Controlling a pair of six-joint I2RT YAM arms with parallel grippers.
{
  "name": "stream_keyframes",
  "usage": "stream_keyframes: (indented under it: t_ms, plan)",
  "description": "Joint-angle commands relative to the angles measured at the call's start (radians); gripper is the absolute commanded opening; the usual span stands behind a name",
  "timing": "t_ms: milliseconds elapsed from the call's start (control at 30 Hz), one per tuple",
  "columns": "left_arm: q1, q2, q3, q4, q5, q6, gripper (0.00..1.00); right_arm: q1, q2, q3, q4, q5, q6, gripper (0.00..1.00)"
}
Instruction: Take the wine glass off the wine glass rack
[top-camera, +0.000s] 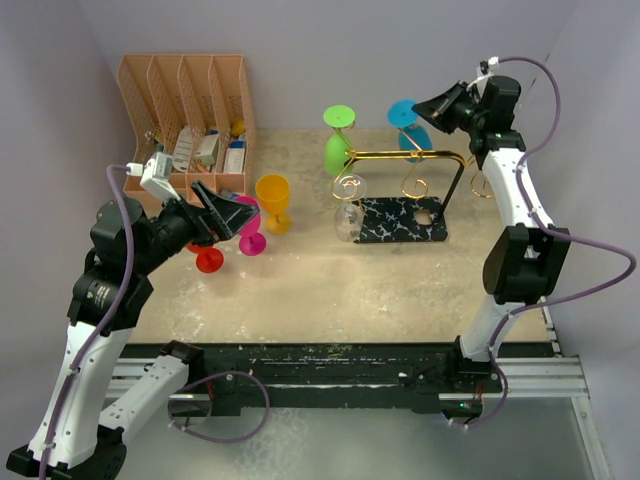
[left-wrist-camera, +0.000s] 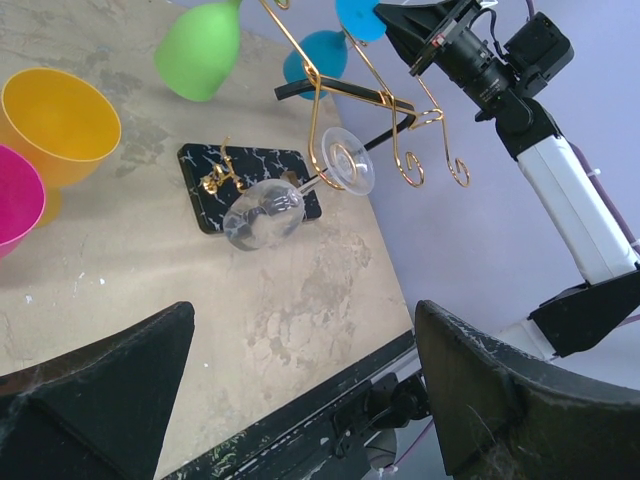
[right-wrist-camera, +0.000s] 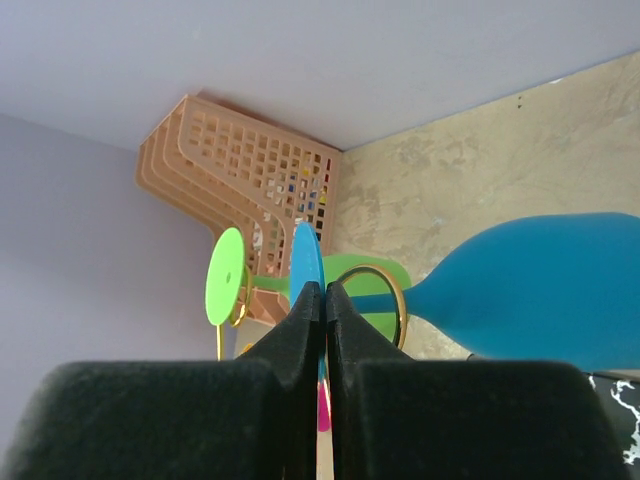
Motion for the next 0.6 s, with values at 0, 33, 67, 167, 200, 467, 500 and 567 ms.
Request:
stream_keyframes:
  t_ms: [0,33,67,167,200,467,500,567]
  plan:
    - [-0.003,-0.010,0.000,0.029,-0.001,0.010,0.93,-0.004,-0.060,-0.017,0.099,-0.059,0.060,0.00]
    - [-0.003,-0.011,0.000,0.029,-0.001,0.010,0.93,-0.004,-0.058,-0.018,0.106,-0.072,0.068,0.00]
    - [-0.003,-0.012,0.000,0.029,-0.001,0.010,0.93,-0.004,-0.056,-0.019,0.110,-0.078,0.075,0.00]
    - [-0.003,-0.014,0.002,0.026,-0.001,0.010,0.93,-0.004,-0.055,-0.030,0.127,-0.104,0.096,0.00]
    - [-0.003,-0.016,0.003,0.026,-0.001,0.009,0.93,-0.004,-0.055,-0.039,0.137,-0.110,0.104,0.00]
    - [-0.002,-0.021,0.014,0.018,0.003,0.008,0.93,-0.004,-0.066,-0.058,0.141,-0.125,0.124,0.00]
    - [-0.003,-0.021,0.015,0.017,0.003,0.009,0.93,-0.004,-0.077,-0.061,0.127,-0.108,0.112,0.00]
    - [-0.003,-0.022,0.019,0.016,0.004,0.007,0.93,-0.004,-0.108,-0.070,0.096,-0.059,0.086,0.00]
